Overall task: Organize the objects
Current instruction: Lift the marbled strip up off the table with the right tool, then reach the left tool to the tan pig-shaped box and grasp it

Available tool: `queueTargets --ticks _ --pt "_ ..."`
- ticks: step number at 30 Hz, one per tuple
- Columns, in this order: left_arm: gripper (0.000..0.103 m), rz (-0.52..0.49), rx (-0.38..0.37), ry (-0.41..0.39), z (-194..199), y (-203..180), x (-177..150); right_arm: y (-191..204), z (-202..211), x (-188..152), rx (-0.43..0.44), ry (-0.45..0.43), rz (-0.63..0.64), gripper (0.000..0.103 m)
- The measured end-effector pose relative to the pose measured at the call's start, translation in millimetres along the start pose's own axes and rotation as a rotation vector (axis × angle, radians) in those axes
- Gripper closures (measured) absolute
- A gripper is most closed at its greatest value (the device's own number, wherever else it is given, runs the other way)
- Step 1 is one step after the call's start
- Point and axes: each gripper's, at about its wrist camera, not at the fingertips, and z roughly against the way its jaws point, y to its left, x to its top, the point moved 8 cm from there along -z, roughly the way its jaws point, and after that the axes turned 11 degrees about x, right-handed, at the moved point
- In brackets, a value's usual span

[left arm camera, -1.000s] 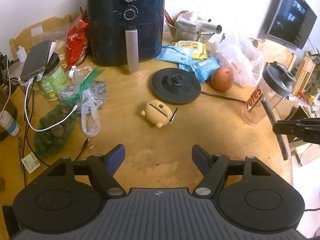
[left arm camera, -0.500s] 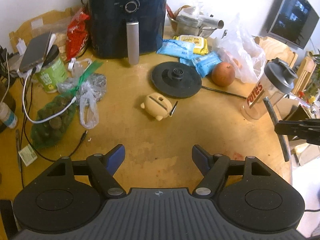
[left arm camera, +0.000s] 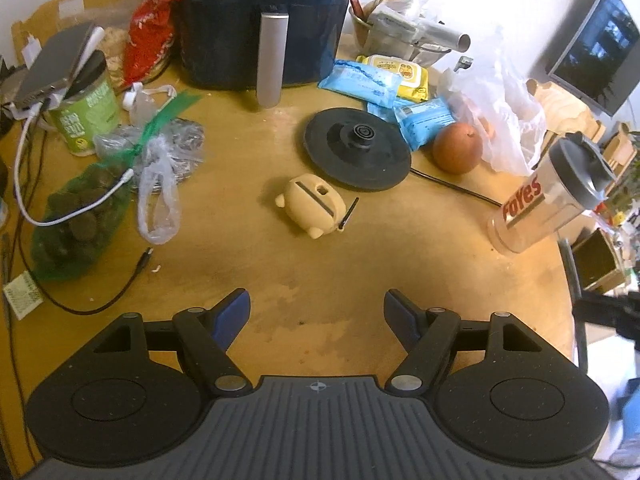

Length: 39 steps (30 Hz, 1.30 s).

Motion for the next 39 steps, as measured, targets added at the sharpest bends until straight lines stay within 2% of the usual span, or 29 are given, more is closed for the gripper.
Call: queueTargets --ticks 10,20,24,28,34,39 --pt "0.030 0.077 -0.116 0.056 -32.9 -6.4 22.8 -13.8 14.6 -9.3 -0.039 -0.022 -0.046 0.086" --pt "0.030 0.258 -0.155 0.186 -92.8 1.7 44.2 -25.7 29.3 -20.4 -0.082 -0.037 -0.086 0.086" --pt "0.030 0.313 -0.159 0.202 -112.4 3.4 53.5 -29.2 34.3 -24.1 -0.098 -0.041 -0.098 0.086" --pt "0.030 0.310 -0.118 0.198 -130.8 3.0 62.4 -32.5 39.3 -27.7 -0.110 -0.048 -0.112 0.086" --pt "0.030 0.310 -0.114 0.218 -149.5 -5.7 69.8 -35.0 44.0 -31.8 -0.122 -0.057 -0.127 0.086" --pt "0.030 0.247 -0.077 0.200 -155.4 -16.7 77.0 -37.1 46.9 -33.2 -0.128 -0.065 -0.137 0.086"
